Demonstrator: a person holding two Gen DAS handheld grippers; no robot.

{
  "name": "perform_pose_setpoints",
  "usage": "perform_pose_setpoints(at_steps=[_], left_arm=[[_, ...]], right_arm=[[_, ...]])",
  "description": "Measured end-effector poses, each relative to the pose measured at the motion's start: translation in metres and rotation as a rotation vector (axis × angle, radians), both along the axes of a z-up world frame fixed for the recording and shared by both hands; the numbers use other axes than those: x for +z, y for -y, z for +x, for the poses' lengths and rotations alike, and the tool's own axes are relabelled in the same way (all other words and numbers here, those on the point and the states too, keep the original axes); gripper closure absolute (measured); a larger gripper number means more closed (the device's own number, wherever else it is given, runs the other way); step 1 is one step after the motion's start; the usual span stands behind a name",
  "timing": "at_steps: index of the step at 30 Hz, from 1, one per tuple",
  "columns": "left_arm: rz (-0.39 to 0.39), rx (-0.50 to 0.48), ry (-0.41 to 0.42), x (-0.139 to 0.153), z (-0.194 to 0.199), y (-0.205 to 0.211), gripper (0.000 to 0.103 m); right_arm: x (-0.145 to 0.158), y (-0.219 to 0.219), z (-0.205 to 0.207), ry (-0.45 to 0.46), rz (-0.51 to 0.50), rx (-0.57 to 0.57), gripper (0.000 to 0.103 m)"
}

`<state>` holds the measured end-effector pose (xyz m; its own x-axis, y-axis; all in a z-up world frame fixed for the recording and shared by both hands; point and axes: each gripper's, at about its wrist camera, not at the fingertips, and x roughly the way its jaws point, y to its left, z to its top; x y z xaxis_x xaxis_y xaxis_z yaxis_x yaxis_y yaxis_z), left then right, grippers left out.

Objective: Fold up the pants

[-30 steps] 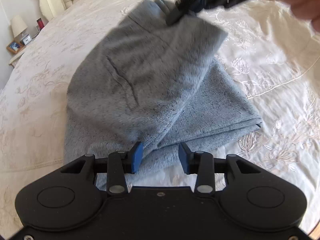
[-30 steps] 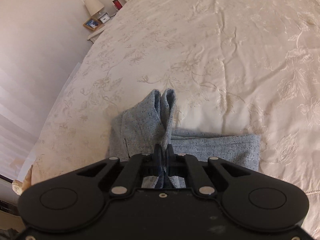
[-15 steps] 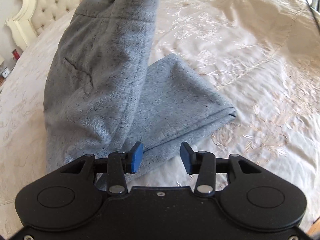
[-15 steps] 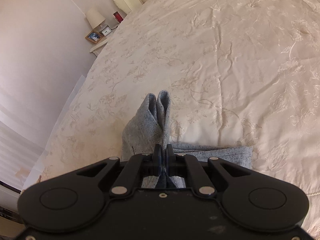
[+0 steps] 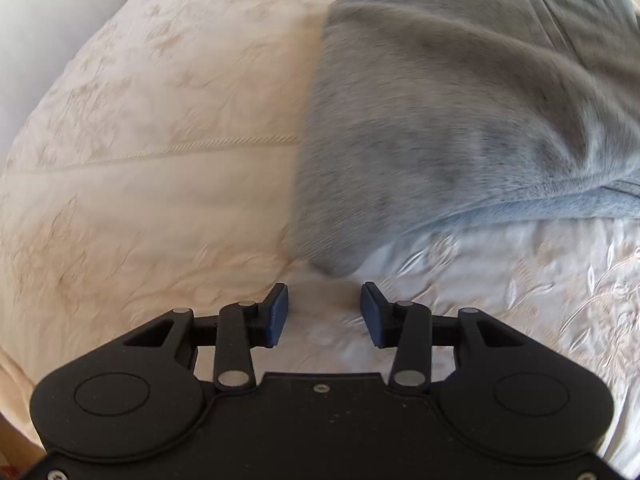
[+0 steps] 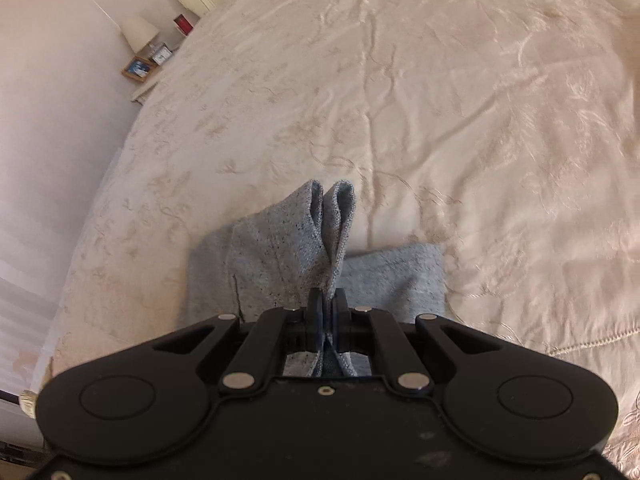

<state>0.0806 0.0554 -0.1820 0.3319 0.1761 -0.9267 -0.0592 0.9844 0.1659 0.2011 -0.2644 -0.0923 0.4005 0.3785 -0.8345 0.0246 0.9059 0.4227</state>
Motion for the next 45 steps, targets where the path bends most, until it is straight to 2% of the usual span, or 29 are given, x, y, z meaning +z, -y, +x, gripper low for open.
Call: perform_pose_setpoints(at_steps=[4,6,9,12,16,20,23,25,26,27,28,30,34,35,36,37,39,41,45], left_arm=[[-0.018,0.026,-0.004,0.020,-0.005,-0.014,0.054],[-0.043,0.019,0.038,0.038,-0.005,-0.016,0.054],[-0.052,-0.010,0.117,0.066,0.003,-0.009,0.054],[-0.057,-0.070,0.208,0.087,0.021,0.006,0.054],[-0.108,-0.154,0.235,0.080,0.063,0.036,0.054],[-0.093,-0.263,0.192,0.055,0.094,0.071,0.053],[-0.023,-0.300,0.102,0.025,0.103,0.080,0.051],[0.030,-0.269,0.036,0.005,0.105,0.068,0.047],[0.014,-0.247,0.039,0.002,0.103,0.058,0.044],[-0.007,-0.217,0.053,0.001,0.103,0.048,0.040],[0.002,-0.188,0.038,0.000,0.104,0.039,0.040],[0.013,-0.156,0.008,0.001,0.103,0.023,0.040],[-0.040,-0.123,-0.007,0.015,0.096,-0.007,0.043],[-0.046,-0.116,0.000,0.021,0.094,-0.012,0.044],[-0.054,-0.106,0.016,0.028,0.091,-0.018,0.045],[-0.066,-0.099,0.035,0.034,0.090,-0.022,0.045],[-0.098,-0.095,0.066,0.041,0.089,-0.026,0.045],[-0.124,-0.103,0.075,0.045,0.094,-0.027,0.045],[-0.156,-0.138,0.063,0.038,0.115,-0.015,0.045]], right_arm=[[-0.059,0.003,0.005,-0.089,-0.064,-0.037,0.097],[-0.074,0.005,0.005,-0.111,-0.080,-0.061,0.096],[-0.065,0.007,0.006,-0.109,-0.109,-0.112,0.088],[-0.039,0.005,0.002,-0.023,-0.184,-0.124,0.087],[-0.010,-0.019,-0.002,0.114,-0.222,-0.037,0.081],[-0.021,-0.059,0.013,0.120,-0.213,0.091,0.081],[-0.043,-0.079,0.026,0.090,-0.233,0.134,0.081],[-0.058,-0.083,0.036,0.060,-0.273,0.144,0.085],[-0.066,-0.083,0.040,0.045,-0.298,0.147,0.088],[-0.074,-0.080,0.042,0.034,-0.317,0.145,0.098],[-0.081,-0.074,0.046,0.017,-0.296,0.144,0.100],[-0.086,-0.063,0.050,0.001,-0.256,0.118,0.103],[-0.079,-0.051,0.043,-0.001,-0.233,0.071,0.103],[-0.074,-0.048,0.038,0.006,-0.240,0.054,0.102],[-0.068,-0.045,0.031,0.024,-0.257,0.031,0.083],[-0.062,-0.041,0.024,0.052,-0.281,0.004,0.075],[-0.051,-0.030,0.009,0.114,-0.286,-0.009,0.072],[-0.047,-0.023,-0.003,0.135,-0.295,0.002,0.065],[-0.059,-0.004,-0.012,0.047,-0.243,-0.011,0.064]])
